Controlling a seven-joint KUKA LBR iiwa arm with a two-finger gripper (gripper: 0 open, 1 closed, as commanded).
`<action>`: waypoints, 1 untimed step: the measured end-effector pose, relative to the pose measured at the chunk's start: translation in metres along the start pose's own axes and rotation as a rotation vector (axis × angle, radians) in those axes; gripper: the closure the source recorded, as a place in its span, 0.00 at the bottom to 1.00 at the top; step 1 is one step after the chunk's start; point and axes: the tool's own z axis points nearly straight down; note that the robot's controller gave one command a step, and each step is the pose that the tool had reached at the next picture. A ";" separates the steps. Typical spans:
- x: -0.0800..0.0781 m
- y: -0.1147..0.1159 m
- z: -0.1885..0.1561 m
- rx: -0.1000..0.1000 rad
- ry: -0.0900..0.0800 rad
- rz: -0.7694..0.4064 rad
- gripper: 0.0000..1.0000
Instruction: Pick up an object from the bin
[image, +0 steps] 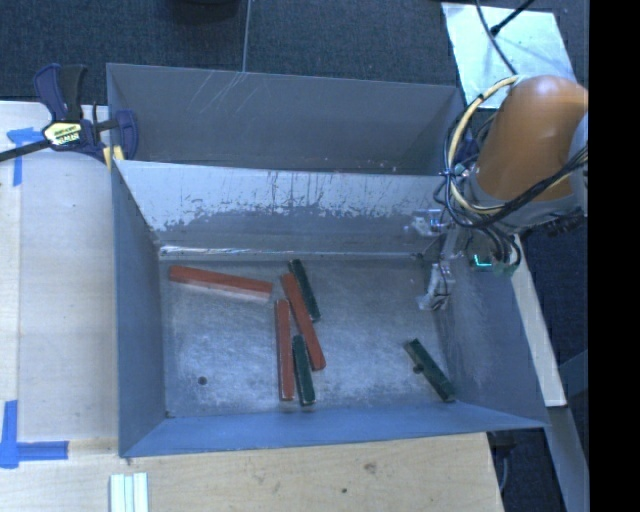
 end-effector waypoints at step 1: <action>0.056 0.064 0.107 -0.002 0.002 0.011 0.00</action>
Offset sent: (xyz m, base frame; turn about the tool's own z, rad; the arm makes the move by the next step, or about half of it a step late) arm -0.0533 0.0615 -0.1020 0.0143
